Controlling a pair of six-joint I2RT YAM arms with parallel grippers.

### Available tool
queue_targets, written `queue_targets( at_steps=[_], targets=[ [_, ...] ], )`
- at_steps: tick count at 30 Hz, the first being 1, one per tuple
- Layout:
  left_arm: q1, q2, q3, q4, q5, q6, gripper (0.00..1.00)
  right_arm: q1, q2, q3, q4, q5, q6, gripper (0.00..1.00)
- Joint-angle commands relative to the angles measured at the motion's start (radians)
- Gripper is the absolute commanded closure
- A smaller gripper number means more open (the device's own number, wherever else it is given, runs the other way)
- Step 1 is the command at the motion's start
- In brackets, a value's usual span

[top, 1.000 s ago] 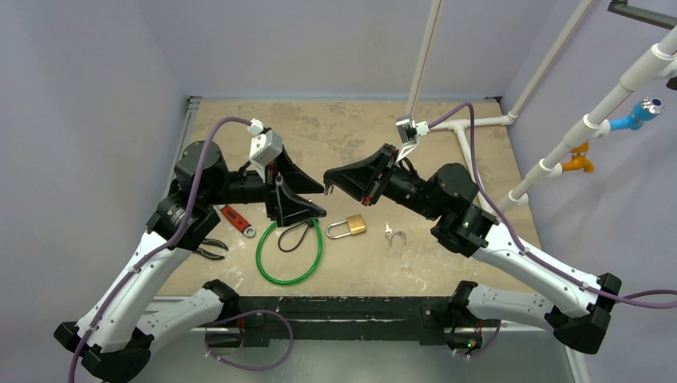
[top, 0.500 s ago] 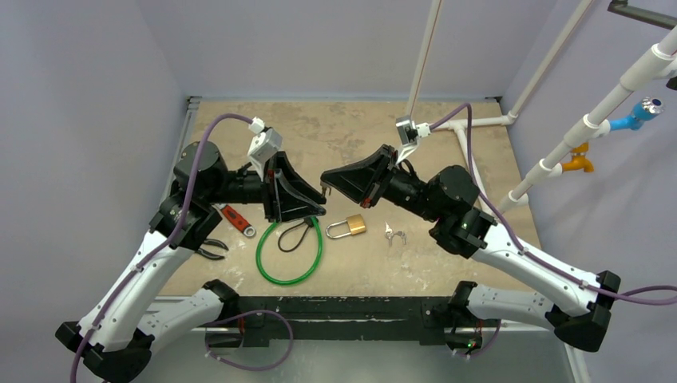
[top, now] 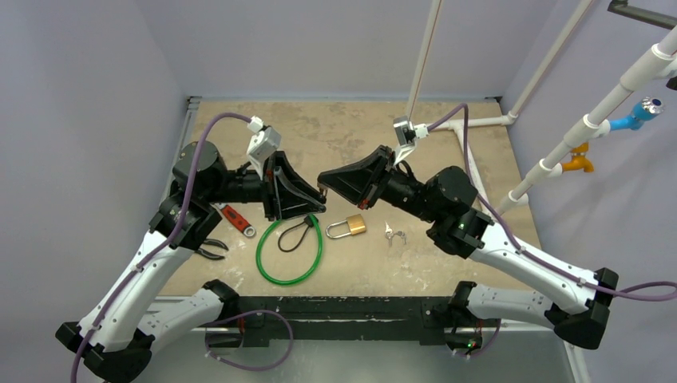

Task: Unlock with the key
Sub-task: Adjust the key.

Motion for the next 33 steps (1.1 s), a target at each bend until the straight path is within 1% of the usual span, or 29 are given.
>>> queue_targets(
  at_steps=[1,2,3,5,7,8,9,12,19,22,28,33],
  targets=[
    [0.018,-0.006,0.030,0.014,-0.031,-0.006,0.72,0.011,0.014,0.032,0.028,-0.013,-0.007,1.00],
    [0.019,-0.004,0.033,0.004,-0.036,0.000,0.66,0.010,0.018,0.043,0.021,-0.018,-0.007,1.00],
    [0.020,-0.003,0.035,-0.004,-0.039,0.008,0.62,0.011,0.021,0.047,0.019,-0.022,-0.008,1.00],
    [0.021,0.002,0.034,-0.012,-0.032,0.031,0.59,0.013,0.024,0.050,0.017,-0.024,-0.006,1.00],
    [0.022,0.003,0.031,-0.004,-0.025,0.034,0.60,0.013,0.020,0.045,0.018,-0.018,-0.008,1.00],
    [0.023,0.004,0.030,0.003,-0.019,0.033,0.62,0.013,0.017,0.040,0.022,-0.014,-0.006,1.00],
    [0.022,0.004,0.030,0.012,-0.010,0.033,0.75,0.015,0.013,0.034,0.025,-0.009,-0.006,1.00],
    [0.023,0.004,0.036,0.010,0.002,0.047,1.00,0.015,0.013,0.033,0.025,-0.009,-0.009,1.00],
    [0.027,-0.007,0.041,-0.019,-0.014,0.076,1.00,0.015,0.003,0.033,-0.021,-0.003,-0.026,1.00],
    [0.029,-0.002,0.070,-0.087,-0.012,0.138,1.00,0.015,-0.015,0.041,-0.094,0.030,-0.042,1.00],
    [0.027,0.030,0.144,-0.314,0.011,0.306,1.00,0.015,-0.057,0.028,-0.181,0.048,-0.063,1.00],
    [0.028,0.042,0.153,-0.317,0.022,0.321,1.00,0.014,-0.029,0.048,-0.200,0.016,-0.056,0.99]
  ],
)
